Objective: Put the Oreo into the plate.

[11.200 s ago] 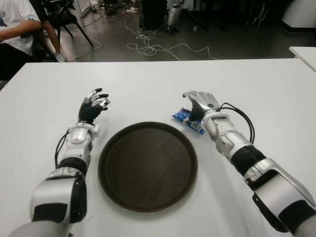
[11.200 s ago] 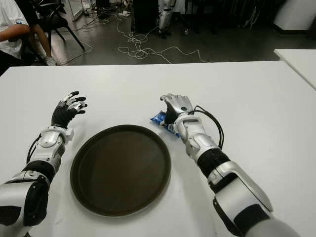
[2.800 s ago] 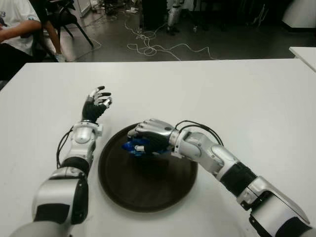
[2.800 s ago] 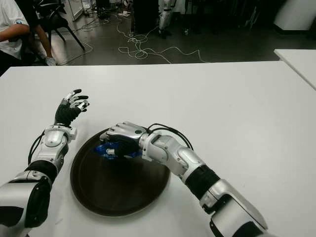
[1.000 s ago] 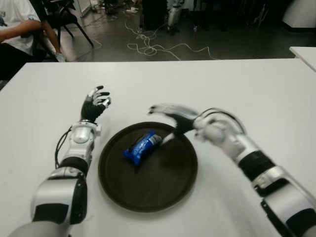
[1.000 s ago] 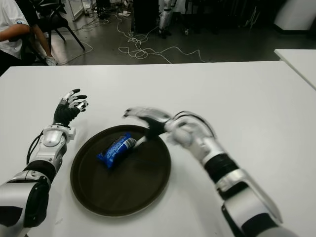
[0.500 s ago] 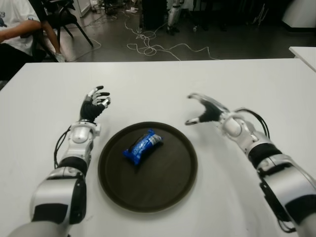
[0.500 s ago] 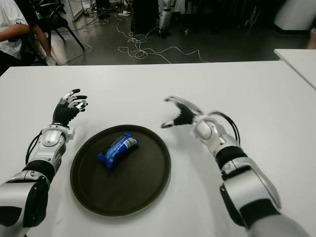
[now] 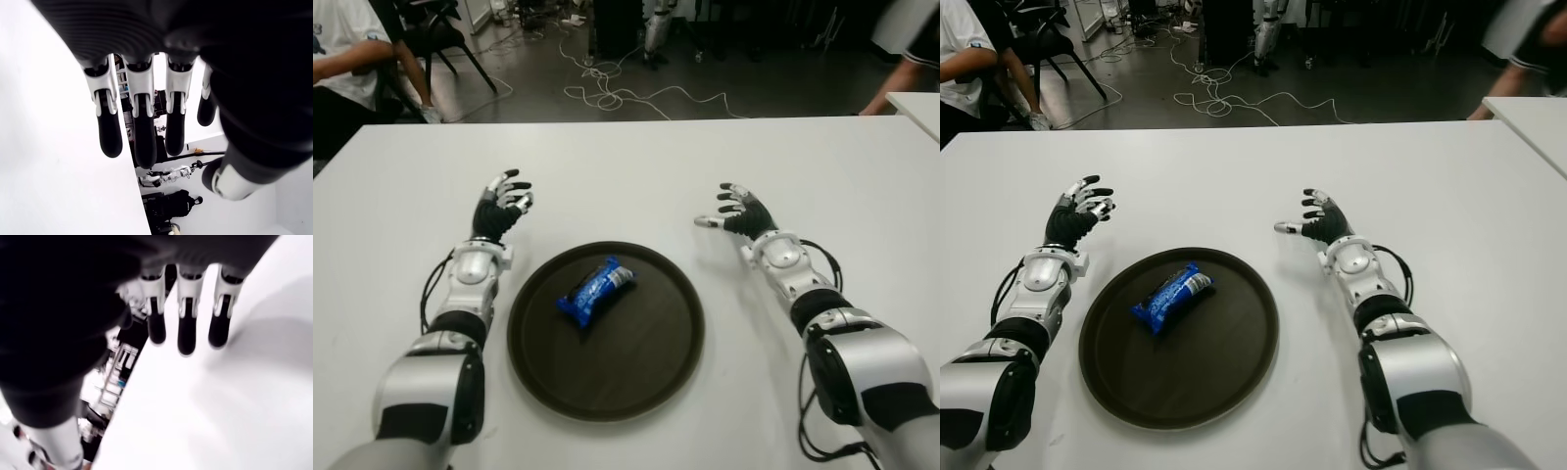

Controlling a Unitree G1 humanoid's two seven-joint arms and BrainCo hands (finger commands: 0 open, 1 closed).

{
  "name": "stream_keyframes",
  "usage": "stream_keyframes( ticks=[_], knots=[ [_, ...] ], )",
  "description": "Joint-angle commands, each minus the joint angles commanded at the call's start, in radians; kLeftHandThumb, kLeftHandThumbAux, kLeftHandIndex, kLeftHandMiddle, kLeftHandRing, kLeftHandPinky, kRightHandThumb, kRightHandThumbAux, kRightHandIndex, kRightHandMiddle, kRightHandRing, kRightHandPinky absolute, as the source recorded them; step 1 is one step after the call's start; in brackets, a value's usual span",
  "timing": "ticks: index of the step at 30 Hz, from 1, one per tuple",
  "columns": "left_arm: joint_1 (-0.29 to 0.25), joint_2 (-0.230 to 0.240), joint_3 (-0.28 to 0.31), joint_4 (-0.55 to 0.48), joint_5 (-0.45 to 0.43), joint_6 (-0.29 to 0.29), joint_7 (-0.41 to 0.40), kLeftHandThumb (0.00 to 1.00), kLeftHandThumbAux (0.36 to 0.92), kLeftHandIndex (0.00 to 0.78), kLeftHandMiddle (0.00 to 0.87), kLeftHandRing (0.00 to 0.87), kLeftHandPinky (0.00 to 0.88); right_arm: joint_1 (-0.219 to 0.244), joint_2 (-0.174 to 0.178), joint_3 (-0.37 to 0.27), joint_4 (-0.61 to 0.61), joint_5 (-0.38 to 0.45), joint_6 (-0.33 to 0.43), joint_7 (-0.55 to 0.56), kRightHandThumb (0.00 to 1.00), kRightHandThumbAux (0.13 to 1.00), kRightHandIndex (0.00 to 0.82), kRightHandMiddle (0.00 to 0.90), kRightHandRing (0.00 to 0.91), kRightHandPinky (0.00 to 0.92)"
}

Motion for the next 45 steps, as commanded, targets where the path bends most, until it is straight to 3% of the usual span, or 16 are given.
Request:
stream_keyframes(
  ticks=[9, 22, 38, 45],
  knots=[
    [0.001, 0.001, 0.003, -0.001, -0.004, 0.004, -0.002, 0.339, 0.735, 0.169, 0.284, 0.319, 0.333, -0.009, 0.007, -0.051, -0.003, 0.044, 0.046, 0.031, 0.000, 0.790, 0.188, 0.263, 0.289, 0.341],
    [-0.003, -0.003, 0.013, 0.001, -0.017, 0.015, -0.008, 0.377, 0.732, 0.172, 0.273, 0.317, 0.344, -0.015, 0.011, -0.052, -0.004, 0.032, 0.071, 0.013, 0.000, 0.788, 0.202, 0.290, 0.329, 0.393],
    [-0.003, -0.005, 0.017, 0.003, -0.019, 0.017, -0.005, 0.400, 0.741, 0.160, 0.264, 0.316, 0.354, -0.011, 0.009, -0.036, -0.004, 0.018, 0.062, 0.006, 0.000, 0.797, 0.201, 0.272, 0.298, 0.340],
    [0.001, -0.002, 0.015, 0.005, -0.017, 0.014, -0.011, 0.363, 0.756, 0.166, 0.271, 0.318, 0.332, -0.006, 0.012, -0.029, -0.005, 0.015, 0.056, -0.004, 0.000, 0.791, 0.192, 0.262, 0.292, 0.337]
  ],
)
